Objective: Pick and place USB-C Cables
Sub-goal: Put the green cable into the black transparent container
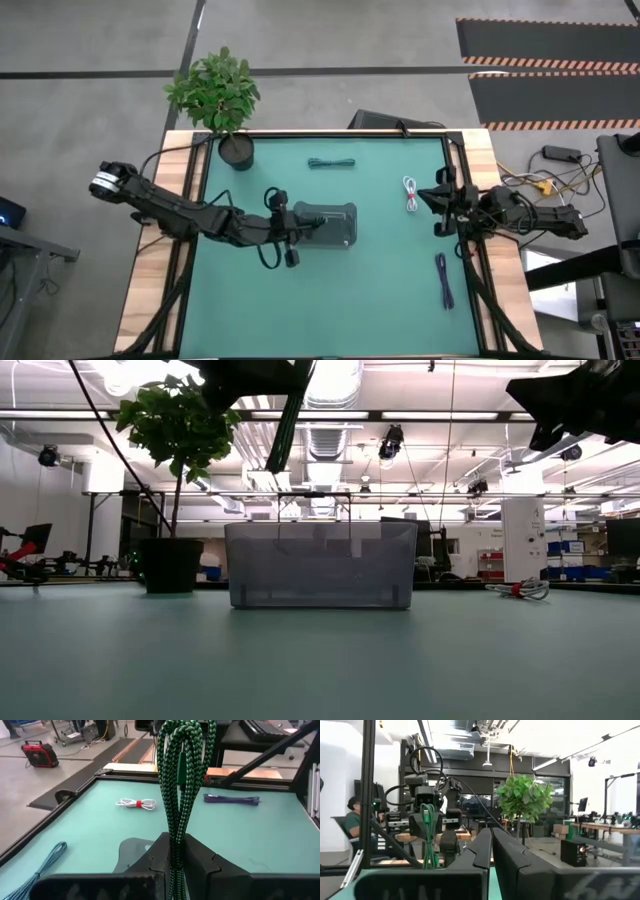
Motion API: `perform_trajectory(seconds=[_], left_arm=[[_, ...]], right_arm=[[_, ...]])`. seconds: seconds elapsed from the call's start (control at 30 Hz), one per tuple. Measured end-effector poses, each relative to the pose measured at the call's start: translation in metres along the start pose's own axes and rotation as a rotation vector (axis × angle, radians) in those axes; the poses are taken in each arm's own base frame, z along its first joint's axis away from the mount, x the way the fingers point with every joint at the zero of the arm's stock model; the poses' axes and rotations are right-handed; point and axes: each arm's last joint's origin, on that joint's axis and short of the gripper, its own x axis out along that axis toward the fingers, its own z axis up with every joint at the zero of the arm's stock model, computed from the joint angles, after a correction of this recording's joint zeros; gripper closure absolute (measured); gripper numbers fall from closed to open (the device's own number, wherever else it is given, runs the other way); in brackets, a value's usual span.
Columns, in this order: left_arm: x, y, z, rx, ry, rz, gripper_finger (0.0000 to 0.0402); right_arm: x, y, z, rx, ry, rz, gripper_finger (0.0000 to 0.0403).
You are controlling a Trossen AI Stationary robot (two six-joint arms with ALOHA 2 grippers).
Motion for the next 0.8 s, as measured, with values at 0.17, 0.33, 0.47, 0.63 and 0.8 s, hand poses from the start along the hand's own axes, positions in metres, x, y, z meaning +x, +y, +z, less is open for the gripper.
perform_trajectory(seconds=[0.17,0.33,0.47,0.63,0.8], left_arm=[[0.006,0.003,-0.004,-0.001,0.022,0.02,0.0383],[0.02,0.013,-0.002,-0.083,0.036,0.024,0.0382],[0.029,0.014,-0.003,-0.089,0.069,-0.027,0.0382],[0.031,0.017,-0.002,-0.085,0.068,-0.014,0.0382],[0.033,0.022,-0.002,-0.086,0.076,0.003,0.0382]], right_arm=[[0.0,0.0,-0.001,-0.038,0.008,-0.006,0.0394],[0.0,0.0,-0.006,-0.004,0.06,-0.017,0.0394],[0.0,0.0,-0.008,0.009,0.085,-0.018,0.0394],[0.0,0.0,-0.008,-0.002,0.079,-0.02,0.0394],[0.0,-0.001,-0.008,-0.004,0.083,-0.047,0.0394]])
